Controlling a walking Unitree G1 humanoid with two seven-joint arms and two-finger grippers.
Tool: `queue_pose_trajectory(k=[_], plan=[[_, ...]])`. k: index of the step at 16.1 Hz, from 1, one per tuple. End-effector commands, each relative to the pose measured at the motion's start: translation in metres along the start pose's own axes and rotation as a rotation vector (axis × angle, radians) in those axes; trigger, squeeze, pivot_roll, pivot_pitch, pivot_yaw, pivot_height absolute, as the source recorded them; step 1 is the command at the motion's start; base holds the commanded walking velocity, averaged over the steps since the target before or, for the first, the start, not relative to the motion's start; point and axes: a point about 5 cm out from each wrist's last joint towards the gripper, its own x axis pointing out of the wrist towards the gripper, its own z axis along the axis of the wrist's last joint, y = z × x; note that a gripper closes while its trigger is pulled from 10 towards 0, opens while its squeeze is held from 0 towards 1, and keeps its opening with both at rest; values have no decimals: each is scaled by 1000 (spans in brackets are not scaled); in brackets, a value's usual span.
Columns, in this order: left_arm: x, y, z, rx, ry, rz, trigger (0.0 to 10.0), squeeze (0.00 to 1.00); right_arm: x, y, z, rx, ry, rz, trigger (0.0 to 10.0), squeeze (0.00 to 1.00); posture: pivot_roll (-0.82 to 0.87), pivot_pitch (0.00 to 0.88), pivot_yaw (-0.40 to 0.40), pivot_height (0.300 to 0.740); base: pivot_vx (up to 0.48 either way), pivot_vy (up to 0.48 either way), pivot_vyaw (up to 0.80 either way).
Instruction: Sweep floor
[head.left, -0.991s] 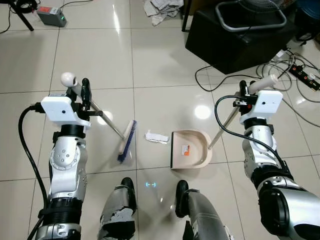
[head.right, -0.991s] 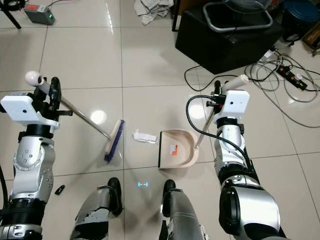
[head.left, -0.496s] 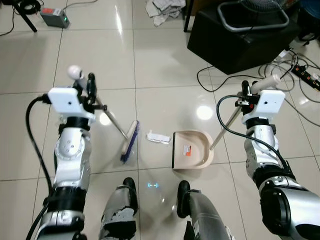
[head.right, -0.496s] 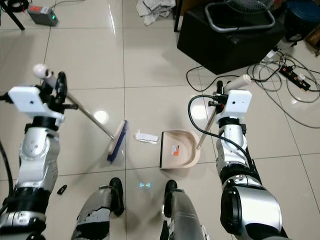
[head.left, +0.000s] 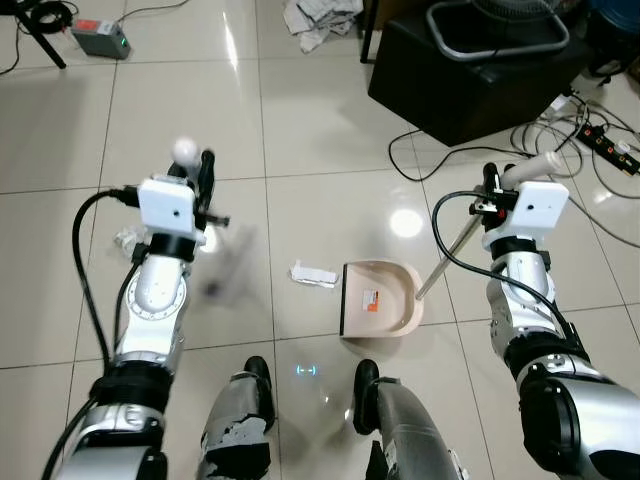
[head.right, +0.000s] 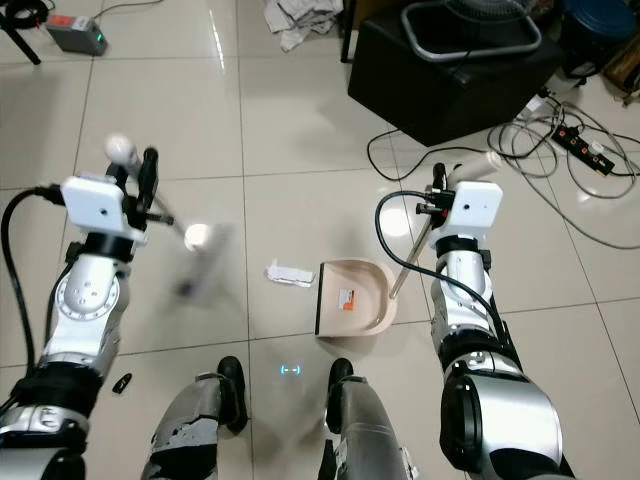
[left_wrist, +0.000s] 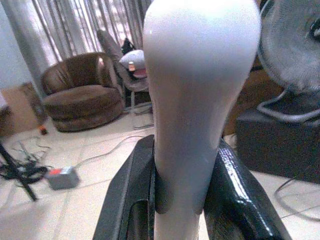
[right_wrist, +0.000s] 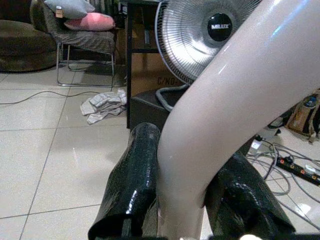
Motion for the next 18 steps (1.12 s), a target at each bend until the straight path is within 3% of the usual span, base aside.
queue_pose_trajectory(k=[1,4,8,18], plan=[[-10,-3,-5,17,0,1,10000,0,-13,-2,-14,-11,59,-2,10000,0,54,333,-16,740,0,0,0],[-19,-13,-13,30,8,-13,10000,0,-14,-3,-14,-17,58,2,10000,0,46,338,-23,740,0,0,0],[-29,-23,-29,-8,87,31,10000,0,-15,0,-15,-14,62,10,10000,0,26,349,-40,740,0,0,0],[-14,-27,-28,-59,70,44,10000,0,-13,1,-16,-10,82,8,10000,0,31,358,-41,740,0,0,0]])
